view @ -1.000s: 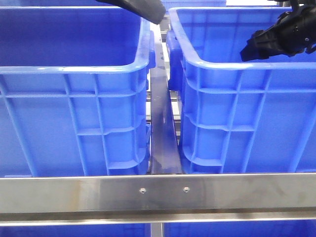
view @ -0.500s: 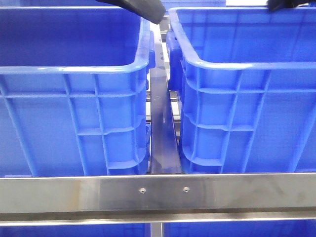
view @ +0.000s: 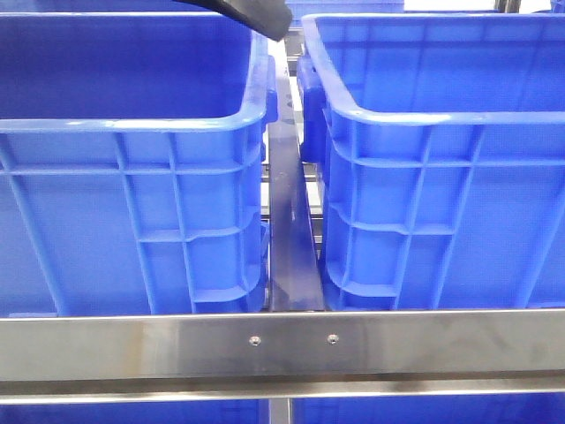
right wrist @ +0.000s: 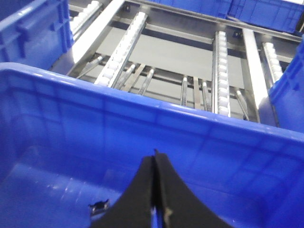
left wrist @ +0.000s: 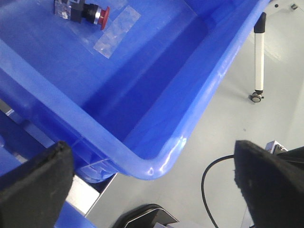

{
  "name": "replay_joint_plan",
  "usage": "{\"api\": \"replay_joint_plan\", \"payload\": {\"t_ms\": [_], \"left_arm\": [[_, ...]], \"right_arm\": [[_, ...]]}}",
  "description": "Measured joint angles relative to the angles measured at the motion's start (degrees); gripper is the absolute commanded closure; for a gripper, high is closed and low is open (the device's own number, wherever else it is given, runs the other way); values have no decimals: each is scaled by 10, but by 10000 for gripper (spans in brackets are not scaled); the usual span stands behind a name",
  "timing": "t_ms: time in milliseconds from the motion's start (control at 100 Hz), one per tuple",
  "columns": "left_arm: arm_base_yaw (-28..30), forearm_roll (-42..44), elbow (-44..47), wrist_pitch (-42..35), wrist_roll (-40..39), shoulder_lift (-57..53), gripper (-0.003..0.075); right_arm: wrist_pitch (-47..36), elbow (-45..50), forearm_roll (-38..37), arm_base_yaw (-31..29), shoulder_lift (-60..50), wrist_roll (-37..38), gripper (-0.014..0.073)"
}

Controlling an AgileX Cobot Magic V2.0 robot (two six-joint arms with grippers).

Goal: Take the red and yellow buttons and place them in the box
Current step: 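Reach the left gripper into the button bin and grasp a yellow button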

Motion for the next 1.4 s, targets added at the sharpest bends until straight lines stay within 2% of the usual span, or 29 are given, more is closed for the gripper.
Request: {"api": "replay_joint_plan", "payload": {"t_ms": [340, 520, 710, 880, 1170, 1400], "left_arm": [[4, 26, 0, -18, 0, -3, 82], [57, 48, 0, -18, -4, -25, 82], [135, 129, 0, -6, -57, -44, 82], [176, 229, 0, 8, -137, -44, 82], [184, 423, 10, 51, -312, -23, 82], [184, 444, 11, 78, -342, 32, 82]], "right_arm": [[0, 168, 1, 0, -252, 4, 661], [0, 224, 1, 0, -342, 4, 661], [0, 249, 1, 0, -359, 4, 661], [0, 251, 1, 0, -359, 4, 662], [0, 252, 1, 0, -359, 4, 662], [0, 252, 1, 0, -359, 4, 662]]}}
